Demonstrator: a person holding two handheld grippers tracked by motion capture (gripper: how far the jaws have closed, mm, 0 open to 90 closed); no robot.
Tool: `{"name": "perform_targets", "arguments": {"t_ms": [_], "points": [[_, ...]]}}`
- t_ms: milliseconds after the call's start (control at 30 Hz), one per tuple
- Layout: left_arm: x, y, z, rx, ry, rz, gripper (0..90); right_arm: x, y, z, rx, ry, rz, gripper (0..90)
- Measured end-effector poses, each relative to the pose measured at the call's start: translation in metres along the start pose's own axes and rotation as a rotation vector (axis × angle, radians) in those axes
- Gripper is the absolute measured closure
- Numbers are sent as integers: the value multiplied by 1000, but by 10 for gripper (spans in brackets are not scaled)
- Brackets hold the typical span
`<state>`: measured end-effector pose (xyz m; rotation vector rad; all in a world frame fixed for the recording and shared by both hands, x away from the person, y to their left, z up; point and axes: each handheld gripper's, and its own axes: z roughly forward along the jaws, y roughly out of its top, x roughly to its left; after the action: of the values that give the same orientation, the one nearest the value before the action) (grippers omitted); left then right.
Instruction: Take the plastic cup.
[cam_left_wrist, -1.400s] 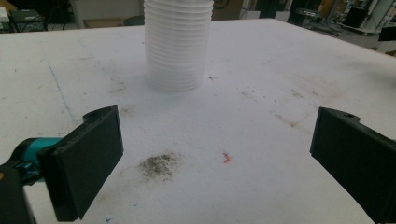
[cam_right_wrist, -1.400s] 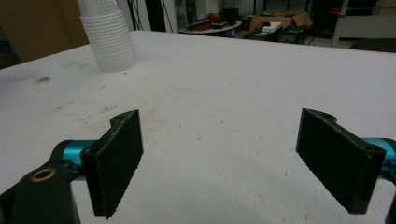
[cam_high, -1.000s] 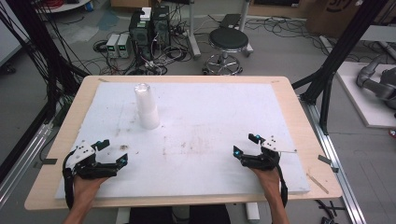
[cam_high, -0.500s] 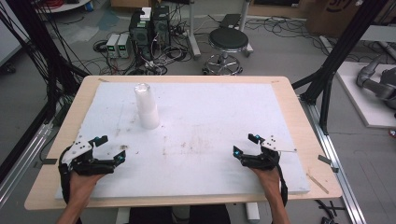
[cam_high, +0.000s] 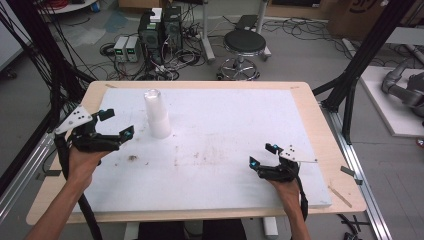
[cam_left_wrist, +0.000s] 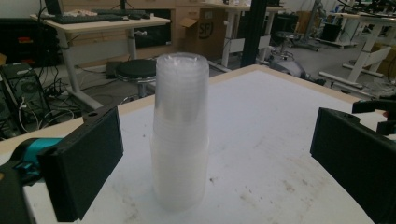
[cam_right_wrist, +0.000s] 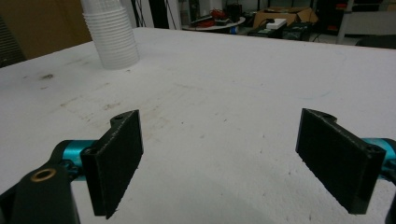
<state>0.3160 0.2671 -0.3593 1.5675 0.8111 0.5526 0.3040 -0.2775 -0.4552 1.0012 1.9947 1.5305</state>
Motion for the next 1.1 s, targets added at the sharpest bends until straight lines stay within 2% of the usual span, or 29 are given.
{"name": "perform_targets", "arguments": {"t_ms": [333, 500, 800, 933, 1100], "points": [[15, 39, 18, 3, 0, 30, 25, 0, 0, 0, 1, 3, 0, 149], [22, 52, 30, 15, -11, 34, 25, 0, 0, 0, 3, 2, 0, 149], [32, 70, 66, 110, -73, 30, 25, 1, 0, 0, -1, -2, -7, 149], [33, 76, 80, 146, -95, 60, 25, 0, 0, 0, -1, -2, -4, 149], [34, 79, 96, 229, -134, 95, 25, 1, 0, -1, -3, 1, -3, 149]]}}
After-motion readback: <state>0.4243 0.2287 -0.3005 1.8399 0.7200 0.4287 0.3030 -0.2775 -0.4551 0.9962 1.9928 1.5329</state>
